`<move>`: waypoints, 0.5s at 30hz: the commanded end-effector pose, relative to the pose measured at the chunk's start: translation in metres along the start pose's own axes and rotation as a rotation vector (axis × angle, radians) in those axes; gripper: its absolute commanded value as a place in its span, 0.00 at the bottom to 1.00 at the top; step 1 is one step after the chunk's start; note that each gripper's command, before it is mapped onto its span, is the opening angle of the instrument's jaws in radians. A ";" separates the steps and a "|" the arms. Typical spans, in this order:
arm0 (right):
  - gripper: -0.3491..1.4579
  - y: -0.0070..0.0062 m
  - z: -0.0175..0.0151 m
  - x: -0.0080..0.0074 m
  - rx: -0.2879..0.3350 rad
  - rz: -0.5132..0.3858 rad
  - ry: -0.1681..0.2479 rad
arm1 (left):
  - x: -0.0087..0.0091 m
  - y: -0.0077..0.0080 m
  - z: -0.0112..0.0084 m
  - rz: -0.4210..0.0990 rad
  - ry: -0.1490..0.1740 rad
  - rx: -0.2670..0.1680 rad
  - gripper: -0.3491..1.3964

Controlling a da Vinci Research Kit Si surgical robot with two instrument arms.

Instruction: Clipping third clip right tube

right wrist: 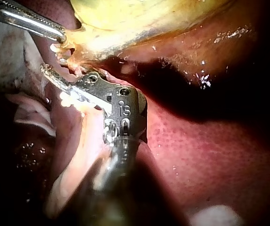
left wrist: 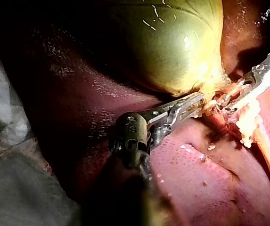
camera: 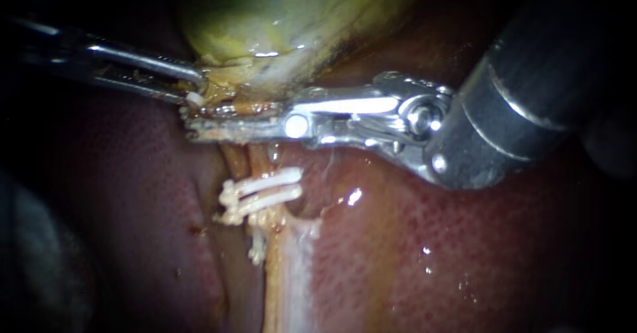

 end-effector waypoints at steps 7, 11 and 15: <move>0.00 0.0002 -0.0011 -0.0003 -0.001 0.082 -0.006 | -0.0001 0.0000 0.0001 0.001 -0.001 0.000 0.00; 0.00 0.0001 -0.0011 -0.0004 -0.008 0.080 -0.011 | -0.0001 0.0000 0.0001 0.001 -0.001 0.000 0.00; 0.00 0.0001 -0.0010 -0.0007 -0.009 0.079 -0.011 | -0.0001 0.0000 0.0001 0.001 -0.001 0.000 0.00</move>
